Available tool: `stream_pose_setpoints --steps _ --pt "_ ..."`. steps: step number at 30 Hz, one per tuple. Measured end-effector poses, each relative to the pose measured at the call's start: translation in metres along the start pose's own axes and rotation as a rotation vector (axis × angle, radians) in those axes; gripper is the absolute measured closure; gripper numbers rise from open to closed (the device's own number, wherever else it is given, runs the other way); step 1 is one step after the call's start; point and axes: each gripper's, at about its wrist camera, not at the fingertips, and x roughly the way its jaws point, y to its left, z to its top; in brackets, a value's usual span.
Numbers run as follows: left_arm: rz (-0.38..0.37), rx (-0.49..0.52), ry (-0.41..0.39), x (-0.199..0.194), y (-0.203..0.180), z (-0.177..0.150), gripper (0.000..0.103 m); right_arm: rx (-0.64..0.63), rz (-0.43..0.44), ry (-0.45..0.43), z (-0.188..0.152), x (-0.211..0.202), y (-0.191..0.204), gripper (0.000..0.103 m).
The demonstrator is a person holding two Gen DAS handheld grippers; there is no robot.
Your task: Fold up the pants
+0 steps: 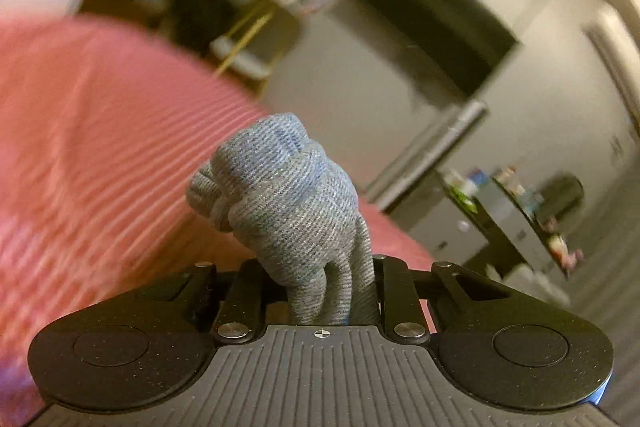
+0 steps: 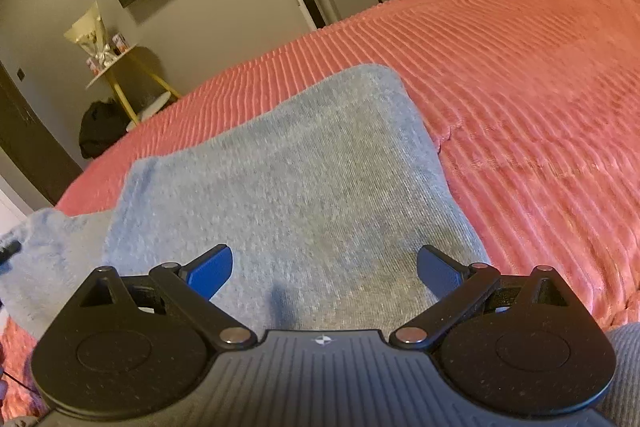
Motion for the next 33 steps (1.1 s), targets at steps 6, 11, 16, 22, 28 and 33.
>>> stream_pose_setpoints --steps 6,11,16,22,28,33 --pt "-0.24 0.37 -0.019 -0.035 -0.139 -0.016 0.08 0.058 0.046 -0.041 0.003 -0.013 -0.008 0.004" --pt "-0.339 0.63 0.151 -0.033 -0.238 -0.112 0.043 0.156 0.115 -0.075 0.006 -0.029 -0.021 0.004" --pt "-0.246 0.742 0.451 -0.009 -0.253 -0.199 0.042 0.266 0.191 -0.073 0.008 -0.042 -0.038 0.004" --pt "-0.065 0.481 0.386 -0.034 -0.192 -0.175 0.025 0.426 0.311 0.059 0.002 -0.024 -0.059 0.004" --pt "0.099 0.259 0.399 -0.033 -0.138 -0.142 0.024 0.421 0.308 0.265 0.003 0.022 -0.041 0.004" --pt "0.074 0.291 0.446 -0.034 -0.14 -0.154 0.024 0.442 0.361 0.298 0.01 0.037 -0.04 0.043"
